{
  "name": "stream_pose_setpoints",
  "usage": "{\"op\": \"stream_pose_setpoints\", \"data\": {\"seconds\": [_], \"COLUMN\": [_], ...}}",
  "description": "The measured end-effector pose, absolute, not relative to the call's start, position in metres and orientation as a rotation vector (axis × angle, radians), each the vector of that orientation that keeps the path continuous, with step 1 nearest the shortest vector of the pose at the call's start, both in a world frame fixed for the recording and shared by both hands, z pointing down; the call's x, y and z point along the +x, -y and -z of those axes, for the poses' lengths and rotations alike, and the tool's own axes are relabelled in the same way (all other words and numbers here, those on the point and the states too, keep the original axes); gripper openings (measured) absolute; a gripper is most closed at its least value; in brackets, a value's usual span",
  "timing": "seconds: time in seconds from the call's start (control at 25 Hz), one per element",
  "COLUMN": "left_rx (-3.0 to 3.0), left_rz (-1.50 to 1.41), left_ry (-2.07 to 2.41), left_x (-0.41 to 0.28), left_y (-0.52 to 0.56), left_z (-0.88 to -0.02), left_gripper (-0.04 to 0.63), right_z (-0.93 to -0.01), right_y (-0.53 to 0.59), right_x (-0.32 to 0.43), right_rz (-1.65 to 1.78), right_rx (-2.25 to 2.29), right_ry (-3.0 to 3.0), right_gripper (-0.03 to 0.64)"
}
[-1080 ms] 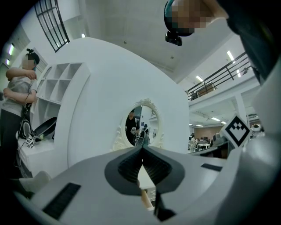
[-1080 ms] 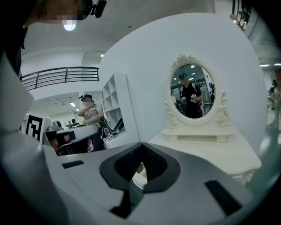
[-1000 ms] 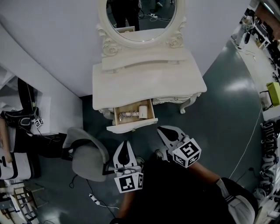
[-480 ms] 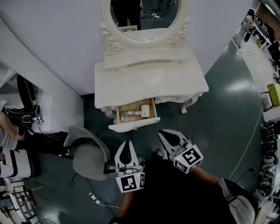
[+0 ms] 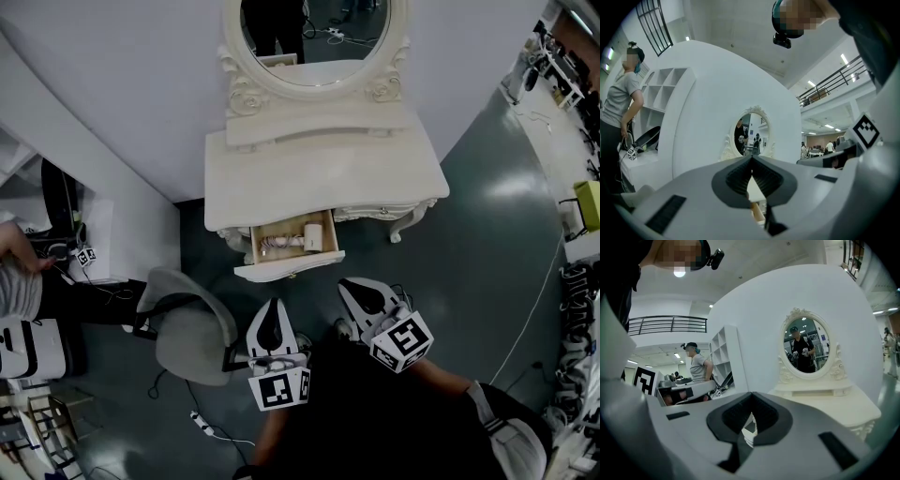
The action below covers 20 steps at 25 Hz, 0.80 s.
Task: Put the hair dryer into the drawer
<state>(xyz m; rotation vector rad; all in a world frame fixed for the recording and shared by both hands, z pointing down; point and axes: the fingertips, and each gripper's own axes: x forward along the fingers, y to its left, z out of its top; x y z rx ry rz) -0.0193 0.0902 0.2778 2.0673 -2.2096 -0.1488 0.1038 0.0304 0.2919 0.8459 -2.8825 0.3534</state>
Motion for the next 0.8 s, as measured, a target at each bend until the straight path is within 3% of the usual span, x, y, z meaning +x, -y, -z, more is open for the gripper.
{"op": "stream_pose_setpoints", "data": {"seconds": [0.8], "left_rx": [2.064], "left_rz": [0.151], "left_ry": [2.203], "left_x": [-0.0151], "left_y": [-0.0864], "left_z": [-0.2792], "left_gripper": [0.023], "right_z": [-0.288], "right_y": [-0.0284], "right_x": [0.1039], "right_rz": [-0.308], "right_rx": [0.829], "right_ry": [2.893], "right_gripper": [0.031]}}
